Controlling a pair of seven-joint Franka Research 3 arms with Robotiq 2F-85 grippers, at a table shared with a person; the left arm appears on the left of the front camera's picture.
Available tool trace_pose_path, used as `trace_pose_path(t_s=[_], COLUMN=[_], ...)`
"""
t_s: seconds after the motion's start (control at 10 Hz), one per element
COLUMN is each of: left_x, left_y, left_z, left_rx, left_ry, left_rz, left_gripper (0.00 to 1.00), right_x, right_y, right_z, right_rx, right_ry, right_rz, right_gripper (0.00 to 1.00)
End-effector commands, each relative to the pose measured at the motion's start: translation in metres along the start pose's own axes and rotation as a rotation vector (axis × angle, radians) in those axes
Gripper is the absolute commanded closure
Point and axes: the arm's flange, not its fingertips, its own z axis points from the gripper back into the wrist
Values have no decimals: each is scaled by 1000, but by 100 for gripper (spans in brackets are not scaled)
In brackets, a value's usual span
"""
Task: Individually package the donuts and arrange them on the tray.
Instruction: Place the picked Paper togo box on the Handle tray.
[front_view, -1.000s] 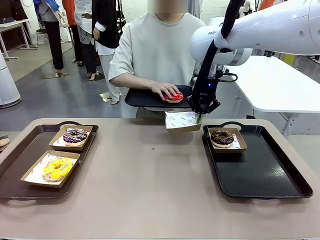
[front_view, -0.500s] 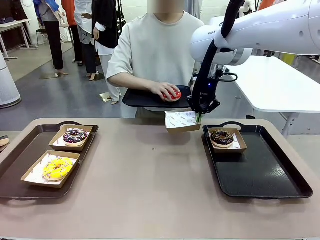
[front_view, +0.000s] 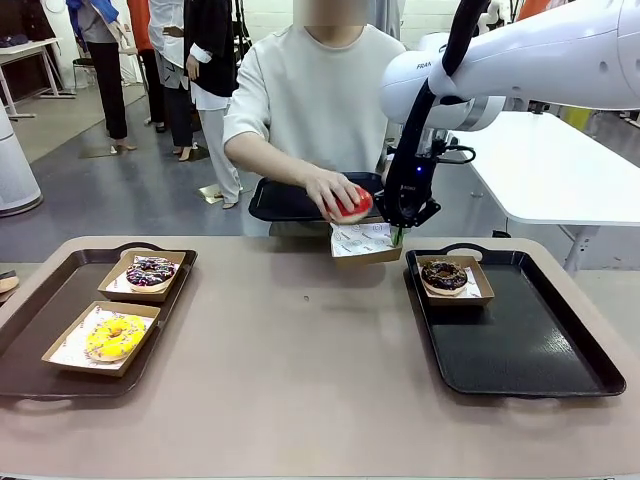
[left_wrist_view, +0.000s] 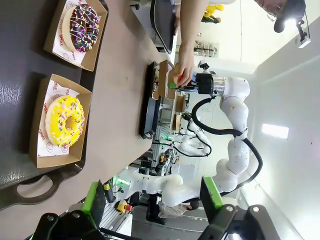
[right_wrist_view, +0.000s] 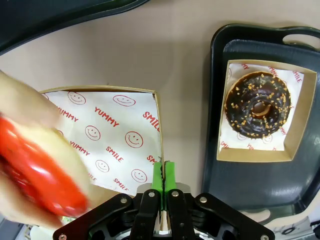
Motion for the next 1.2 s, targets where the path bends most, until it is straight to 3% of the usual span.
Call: trace_pose_path(t_s=[0.0, 1.1], left_x=[-2, -2], left_y=[0, 0], left_z=[2, 2], left_rx=[-14, -14], left_ry=[0, 0], left_rz=[-2, -2], left_gripper=[0, 0], right_x=[-1, -1], right_y=[-1, -1], right_z=[3, 3], right_rx=[0, 0], right_ry=[-4, -4], right_rz=[-1, -1], right_gripper=[100, 100])
